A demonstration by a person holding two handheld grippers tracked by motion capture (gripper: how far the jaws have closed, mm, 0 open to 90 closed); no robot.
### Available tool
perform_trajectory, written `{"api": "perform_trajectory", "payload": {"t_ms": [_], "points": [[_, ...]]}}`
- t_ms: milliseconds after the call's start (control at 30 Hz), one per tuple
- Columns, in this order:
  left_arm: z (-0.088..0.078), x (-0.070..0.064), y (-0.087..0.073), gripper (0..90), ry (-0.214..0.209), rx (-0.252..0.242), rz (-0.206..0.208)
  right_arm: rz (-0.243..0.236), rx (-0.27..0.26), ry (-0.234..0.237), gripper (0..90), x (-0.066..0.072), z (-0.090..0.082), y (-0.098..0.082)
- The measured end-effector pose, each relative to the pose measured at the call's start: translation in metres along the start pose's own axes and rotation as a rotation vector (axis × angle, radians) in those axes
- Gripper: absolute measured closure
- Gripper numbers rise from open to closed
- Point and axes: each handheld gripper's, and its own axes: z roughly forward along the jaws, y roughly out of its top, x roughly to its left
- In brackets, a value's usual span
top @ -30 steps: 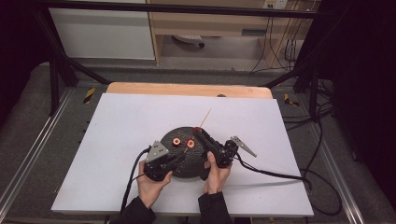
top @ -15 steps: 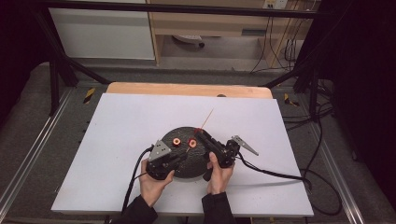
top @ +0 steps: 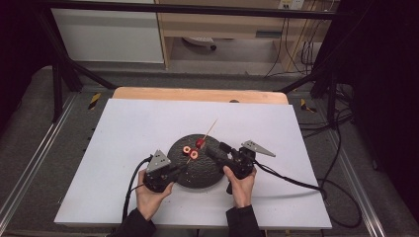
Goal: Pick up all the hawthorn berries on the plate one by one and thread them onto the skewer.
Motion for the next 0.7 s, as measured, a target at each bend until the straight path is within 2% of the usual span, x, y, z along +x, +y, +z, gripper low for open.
{"api": "perform_trajectory", "payload": {"t_ms": [100, 233, 267, 300, 333, 533, 700], "points": [[-0.004, 0.004, -0.002, 88.1, 0.002, 0.001, -0.007, -0.026, 0.070, -0.009, 10.0, -0.003, 0.002, -0.001], [-0.017, 0.015, -0.008, 88.1, 0.019, 0.013, -0.004, -0.098, 0.139, -0.026, 4.9, -0.007, 0.004, -0.005], [-0.017, 0.015, -0.008, 88.1, 0.019, 0.013, -0.004, -0.098, 0.139, -0.026, 4.9, -0.007, 0.004, -0.005], [-0.020, 0.017, -0.009, 88.1, 0.020, 0.015, -0.005, -0.107, 0.163, -0.024, 4.2, -0.008, 0.005, -0.005], [-0.022, 0.019, -0.011, 88.1, 0.021, 0.017, -0.009, -0.146, 0.201, -0.032, 2.6, -0.010, 0.005, -0.007], [-0.038, 0.032, -0.026, 88.1, 0.038, 0.051, -0.002, -0.234, 0.328, -0.064, 1.4, -0.012, 0.002, -0.010], [-0.047, 0.041, -0.037, 88.1, 0.051, 0.068, -0.002, -0.283, 0.379, -0.083, 1.6, -0.012, -0.002, -0.010]]}}
